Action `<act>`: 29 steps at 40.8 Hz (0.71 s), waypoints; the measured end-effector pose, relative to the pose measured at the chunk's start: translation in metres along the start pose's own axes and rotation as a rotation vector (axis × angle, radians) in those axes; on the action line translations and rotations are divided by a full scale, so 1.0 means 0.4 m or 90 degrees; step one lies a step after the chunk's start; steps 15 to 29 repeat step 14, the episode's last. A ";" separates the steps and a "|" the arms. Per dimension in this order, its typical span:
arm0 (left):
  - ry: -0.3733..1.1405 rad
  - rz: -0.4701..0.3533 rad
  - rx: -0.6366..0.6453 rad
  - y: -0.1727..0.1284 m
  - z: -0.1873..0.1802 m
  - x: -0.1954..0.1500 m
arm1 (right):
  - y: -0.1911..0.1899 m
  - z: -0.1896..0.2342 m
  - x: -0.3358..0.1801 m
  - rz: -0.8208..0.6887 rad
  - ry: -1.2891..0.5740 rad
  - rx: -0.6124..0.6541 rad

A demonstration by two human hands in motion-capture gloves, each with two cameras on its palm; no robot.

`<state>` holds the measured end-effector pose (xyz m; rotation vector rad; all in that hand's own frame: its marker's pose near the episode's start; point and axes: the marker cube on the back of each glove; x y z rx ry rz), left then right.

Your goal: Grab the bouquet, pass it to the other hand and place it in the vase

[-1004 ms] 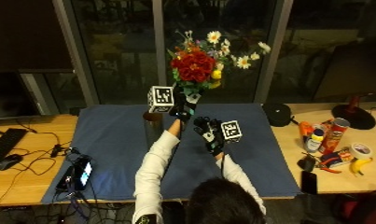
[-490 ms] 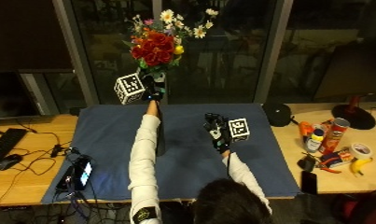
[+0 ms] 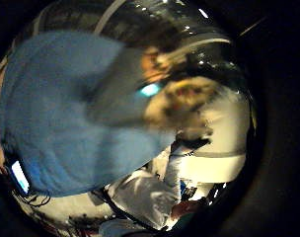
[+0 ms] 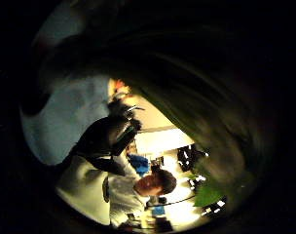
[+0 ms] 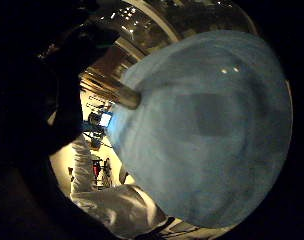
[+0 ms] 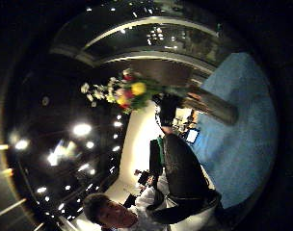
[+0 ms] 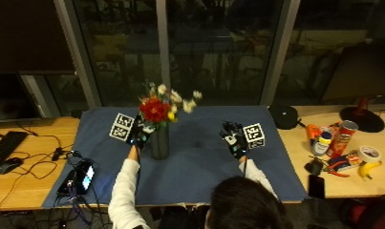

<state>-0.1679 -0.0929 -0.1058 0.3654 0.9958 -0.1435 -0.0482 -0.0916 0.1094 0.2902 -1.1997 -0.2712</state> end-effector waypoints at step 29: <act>-0.133 -0.055 -0.090 0.310 -0.033 -0.281 | 0.077 -0.149 0.055 0.105 0.076 0.053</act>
